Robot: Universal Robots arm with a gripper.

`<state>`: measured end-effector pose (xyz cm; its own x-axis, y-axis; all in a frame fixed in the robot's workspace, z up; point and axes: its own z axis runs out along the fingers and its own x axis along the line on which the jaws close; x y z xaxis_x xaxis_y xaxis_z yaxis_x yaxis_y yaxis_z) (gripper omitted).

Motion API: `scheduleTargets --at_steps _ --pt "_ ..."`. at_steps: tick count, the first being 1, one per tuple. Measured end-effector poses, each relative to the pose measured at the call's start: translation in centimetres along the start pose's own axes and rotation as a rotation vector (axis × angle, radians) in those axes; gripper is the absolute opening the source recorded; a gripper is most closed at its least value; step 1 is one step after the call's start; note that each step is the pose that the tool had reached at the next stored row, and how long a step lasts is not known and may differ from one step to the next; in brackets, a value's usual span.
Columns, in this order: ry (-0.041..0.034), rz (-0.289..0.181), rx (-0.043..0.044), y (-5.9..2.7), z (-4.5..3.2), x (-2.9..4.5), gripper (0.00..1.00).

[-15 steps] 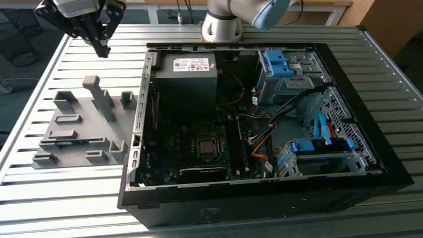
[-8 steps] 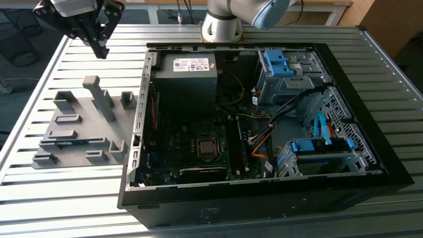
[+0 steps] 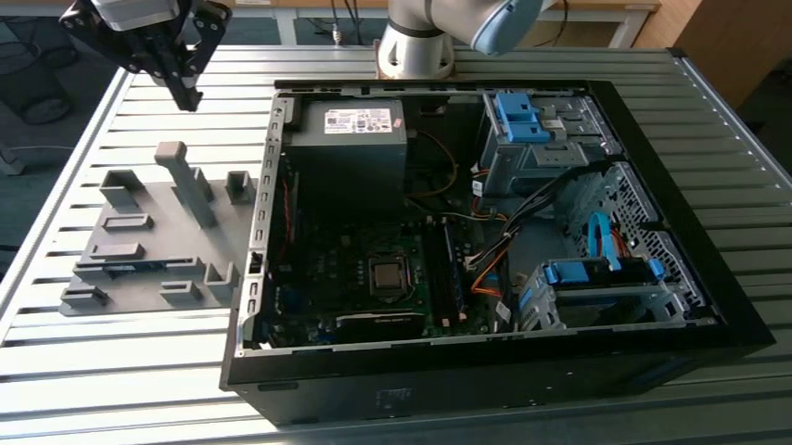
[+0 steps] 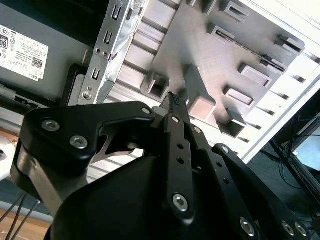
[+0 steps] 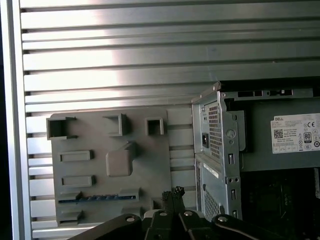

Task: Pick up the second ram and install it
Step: 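Reach for the second ram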

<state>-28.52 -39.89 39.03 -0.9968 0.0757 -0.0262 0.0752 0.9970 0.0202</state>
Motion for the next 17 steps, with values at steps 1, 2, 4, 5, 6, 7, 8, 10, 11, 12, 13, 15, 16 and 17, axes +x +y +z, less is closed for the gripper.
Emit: scheduleTargets --at_steps 1,2,4,5,6,7,8,10,11,12,13,15,16,17 --pt "-0.0001 0.000 -0.0001 -0.01 0.00 0.09 0.11" --pt "0.0000 0.000 0.0000 -0.01 -0.01 0.20 0.11" --pt "0.0000 0.000 0.0000 -0.03 -0.01 0.38 0.11" --pt "0.0000 0.000 -0.0001 -0.04 -0.01 0.47 0.11" --pt "0.0000 0.000 -0.0001 -0.04 -0.01 0.56 0.11" --pt "0.0000 0.000 0.0000 -0.05 -0.02 0.64 0.11" --pt "0.0000 0.000 0.0000 -0.06 -0.02 0.72 0.11" --pt "0.0000 0.000 0.0000 -0.06 -0.02 0.82 0.11" --pt "0.0000 0.000 0.0000 -0.07 -0.02 0.85 0.11" --pt "0.0000 0.000 -0.0001 -0.08 -0.02 0.89 0.11" --pt "0.0000 0.000 0.0000 -0.09 -0.03 0.93 0.11" --pt "0.0000 0.000 0.0000 -0.12 -0.03 0.99 0.11" --pt "0.0000 0.000 0.0000 -0.16 -0.03 1.02 0.11" --pt "0.0000 0.000 0.0000 -0.20 -0.03 1.06 0.11"
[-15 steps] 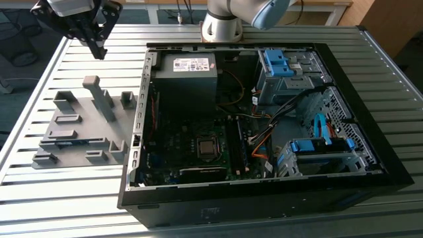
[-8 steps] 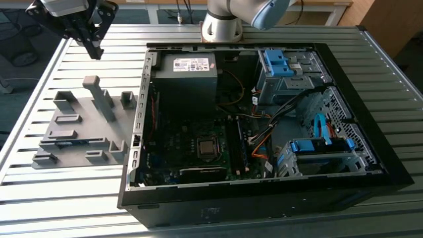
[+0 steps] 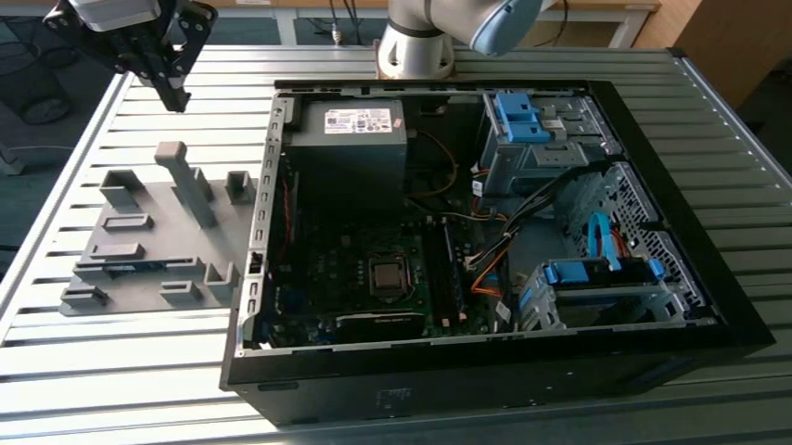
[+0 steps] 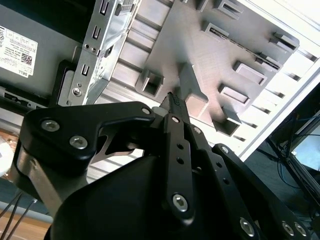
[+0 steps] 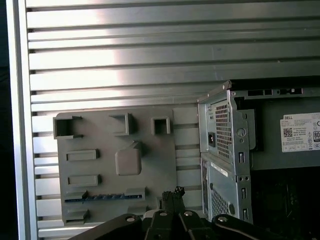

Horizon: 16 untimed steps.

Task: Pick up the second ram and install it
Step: 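Reach for the second ram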

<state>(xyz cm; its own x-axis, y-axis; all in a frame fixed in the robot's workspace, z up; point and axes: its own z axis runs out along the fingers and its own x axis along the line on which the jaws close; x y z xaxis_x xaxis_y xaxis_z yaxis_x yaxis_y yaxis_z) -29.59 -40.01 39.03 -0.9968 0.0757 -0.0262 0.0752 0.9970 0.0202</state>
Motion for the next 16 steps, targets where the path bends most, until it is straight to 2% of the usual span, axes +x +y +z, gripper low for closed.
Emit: scheduleTargets --at_steps 10,16 --pt "0.0000 0.000 0.0000 -0.40 -0.02 0.51 0.11" --pt "-0.0009 0.000 0.0117 -0.42 -0.02 0.53 0.11"
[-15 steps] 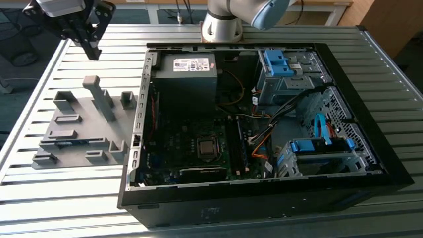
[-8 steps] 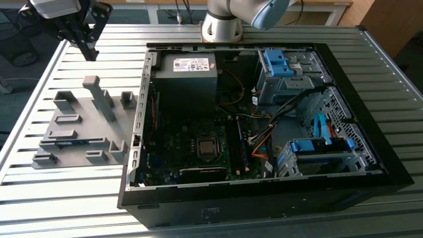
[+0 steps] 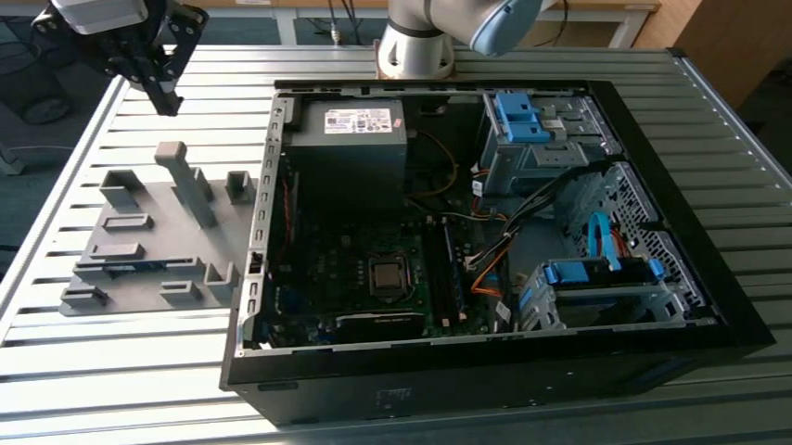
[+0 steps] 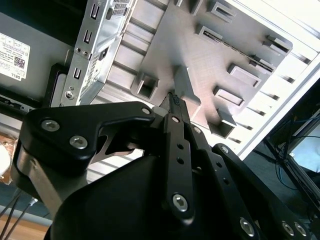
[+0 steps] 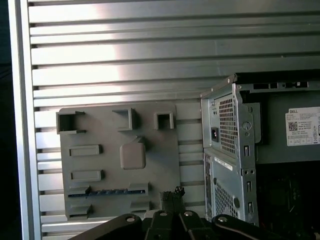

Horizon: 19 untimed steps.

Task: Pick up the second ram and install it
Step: 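Reach for the second ram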

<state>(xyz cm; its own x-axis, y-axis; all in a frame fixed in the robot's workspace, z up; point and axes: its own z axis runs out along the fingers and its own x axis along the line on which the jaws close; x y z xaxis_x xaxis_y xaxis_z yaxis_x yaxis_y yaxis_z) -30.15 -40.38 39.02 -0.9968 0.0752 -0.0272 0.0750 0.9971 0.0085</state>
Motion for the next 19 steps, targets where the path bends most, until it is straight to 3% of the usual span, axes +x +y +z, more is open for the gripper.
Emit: scheduleTargets --at_steps 19 --pt "0.0000 0.000 0.0002 -0.50 -0.05 1.44 0.11"
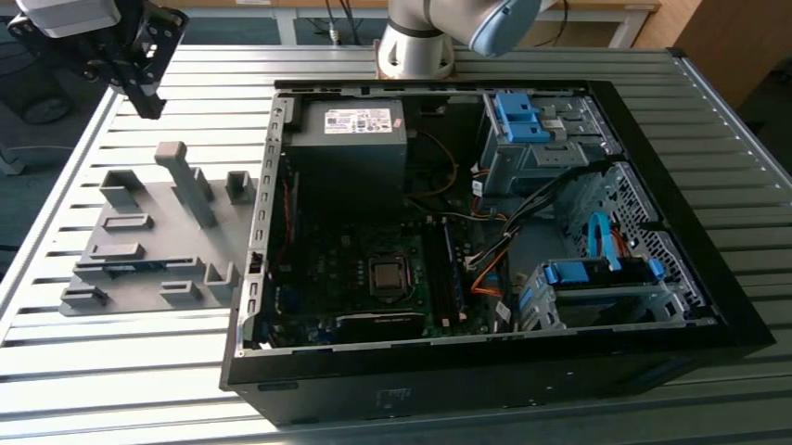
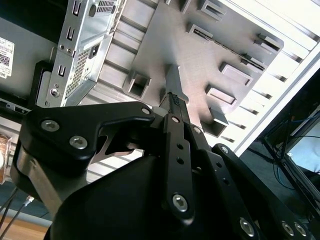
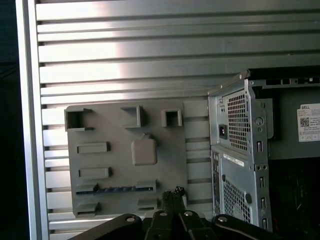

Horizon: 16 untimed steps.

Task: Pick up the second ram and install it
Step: 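Reach for the second ram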

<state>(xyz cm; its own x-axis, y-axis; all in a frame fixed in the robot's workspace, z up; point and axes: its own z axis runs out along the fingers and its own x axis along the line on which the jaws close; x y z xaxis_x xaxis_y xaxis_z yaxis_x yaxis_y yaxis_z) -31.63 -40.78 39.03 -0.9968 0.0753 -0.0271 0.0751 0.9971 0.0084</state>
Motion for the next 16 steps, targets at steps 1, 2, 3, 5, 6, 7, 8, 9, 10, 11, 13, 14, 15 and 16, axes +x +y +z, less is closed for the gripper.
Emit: scheduleTargets --at_steps 1,2,3,5,6,7,8,9,10,11,13,14,15,16 --pt "0.0000 0.000 0.0000 -0.04 0.00 0.08 0.11" --pt "0.0000 0.000 -0.0001 -0.08 0.00 0.15 0.11" --pt "0.0000 0.000 -0.0001 -0.11 0.00 0.22 0.11" --pt "0.0000 0.000 -0.0001 -0.20 -0.01 0.35 0.11" --pt "0.0000 0.000 0.0000 -0.24 -0.01 0.42 0.11" --pt "0.0000 0.000 0.0000 -0.28 -0.02 0.50 0.11" --pt "0.0000 0.000 0.0000 -0.31 -0.02 0.59 0.11" --pt "0.0000 0.000 0.0000 -0.34 -0.02 0.69 0.11" --pt "0.0000 0.000 0.0000 -0.37 -0.03 0.79 0.11" --pt "0.0000 0.000 -0.0001 -0.39 -0.03 0.92 0.11" --pt "0.0000 0.000 0.0000 -0.42 -0.04 1.17 0.11" --pt "0.0001 0.000 0.0000 -0.43 -0.04 1.30 0.11" --pt "0.0000 0.000 0.0000 -0.44 -0.04 1.43 0.11" --pt "0.0000 0.000 0.0000 -0.45 -0.05 1.54 0.11"
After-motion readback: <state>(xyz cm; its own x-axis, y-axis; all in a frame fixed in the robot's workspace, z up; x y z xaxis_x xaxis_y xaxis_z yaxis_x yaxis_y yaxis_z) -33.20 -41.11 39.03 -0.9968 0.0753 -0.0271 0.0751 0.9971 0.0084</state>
